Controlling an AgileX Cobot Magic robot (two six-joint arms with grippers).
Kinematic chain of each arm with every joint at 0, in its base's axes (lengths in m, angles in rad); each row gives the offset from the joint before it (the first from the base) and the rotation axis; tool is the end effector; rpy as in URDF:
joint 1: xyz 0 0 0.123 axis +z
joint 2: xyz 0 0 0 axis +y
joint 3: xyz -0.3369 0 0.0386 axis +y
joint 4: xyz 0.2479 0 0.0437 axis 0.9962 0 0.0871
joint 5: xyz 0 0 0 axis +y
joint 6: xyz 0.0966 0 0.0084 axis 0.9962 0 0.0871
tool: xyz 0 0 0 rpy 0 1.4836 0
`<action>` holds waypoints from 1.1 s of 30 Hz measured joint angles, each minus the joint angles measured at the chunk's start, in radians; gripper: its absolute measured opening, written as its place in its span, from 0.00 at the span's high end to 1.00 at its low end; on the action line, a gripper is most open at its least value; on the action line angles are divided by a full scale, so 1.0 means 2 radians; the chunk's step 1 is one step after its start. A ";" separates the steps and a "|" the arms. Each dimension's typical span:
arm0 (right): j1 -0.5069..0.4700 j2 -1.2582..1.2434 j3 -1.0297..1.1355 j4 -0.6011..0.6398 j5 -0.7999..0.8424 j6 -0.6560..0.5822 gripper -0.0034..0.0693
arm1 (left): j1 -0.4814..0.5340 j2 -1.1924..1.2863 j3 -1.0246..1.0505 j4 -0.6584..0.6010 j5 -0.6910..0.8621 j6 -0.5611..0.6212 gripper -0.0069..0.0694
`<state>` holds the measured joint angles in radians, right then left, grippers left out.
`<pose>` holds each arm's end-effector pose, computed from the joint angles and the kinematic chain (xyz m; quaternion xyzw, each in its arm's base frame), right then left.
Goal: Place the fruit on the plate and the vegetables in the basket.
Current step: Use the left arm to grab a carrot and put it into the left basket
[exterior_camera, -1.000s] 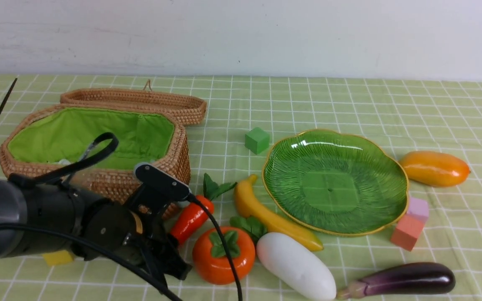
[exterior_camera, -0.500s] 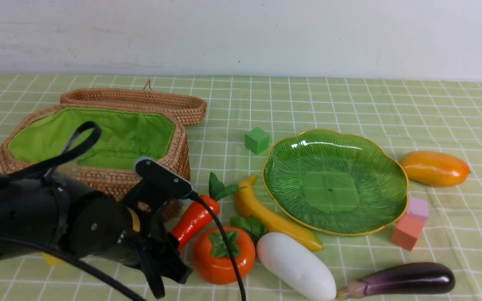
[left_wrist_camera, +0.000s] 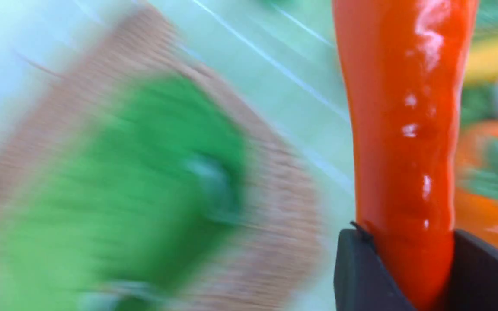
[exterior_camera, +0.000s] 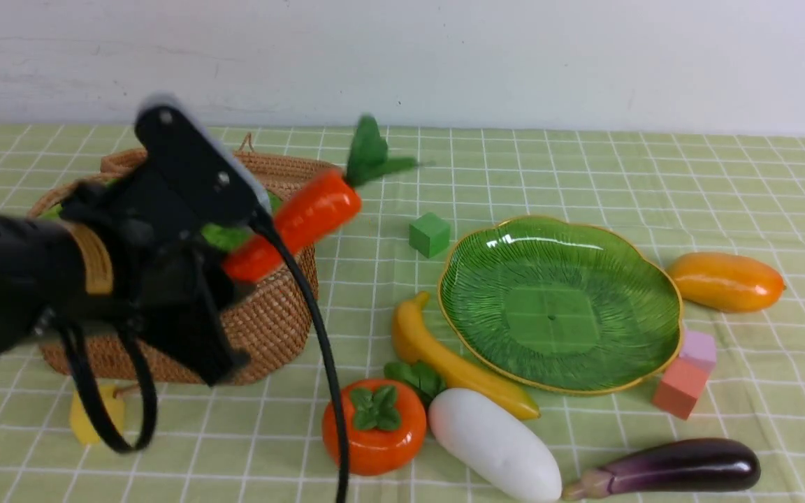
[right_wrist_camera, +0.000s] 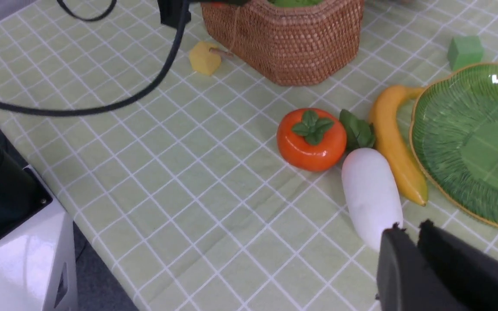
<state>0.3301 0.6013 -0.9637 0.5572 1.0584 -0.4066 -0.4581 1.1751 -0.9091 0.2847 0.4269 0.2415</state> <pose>0.0180 0.0534 0.4302 -0.2989 0.7983 0.2577 0.4550 0.2170 -0.0944 0.3721 0.3824 0.7939 0.0617 0.4688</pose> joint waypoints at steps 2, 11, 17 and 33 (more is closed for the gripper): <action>0.000 0.000 0.000 -0.005 -0.014 -0.010 0.86 | 0.037 0.015 -0.023 0.025 0.003 0.021 0.60; 0.000 0.000 0.000 -0.028 -0.127 -0.024 0.85 | 0.137 0.141 -0.106 0.027 0.021 0.191 0.60; 0.000 0.000 0.000 -0.024 -0.127 -0.025 0.84 | 0.151 0.187 -0.116 0.065 0.021 0.267 0.60; 0.000 0.000 0.000 -0.024 -0.122 -0.026 0.84 | 0.151 0.190 -0.119 0.126 0.006 0.225 0.26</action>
<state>0.3301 0.6013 -0.9646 0.5096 0.8150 -0.4587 -0.1563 1.5554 -1.1469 0.5365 0.4380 0.6917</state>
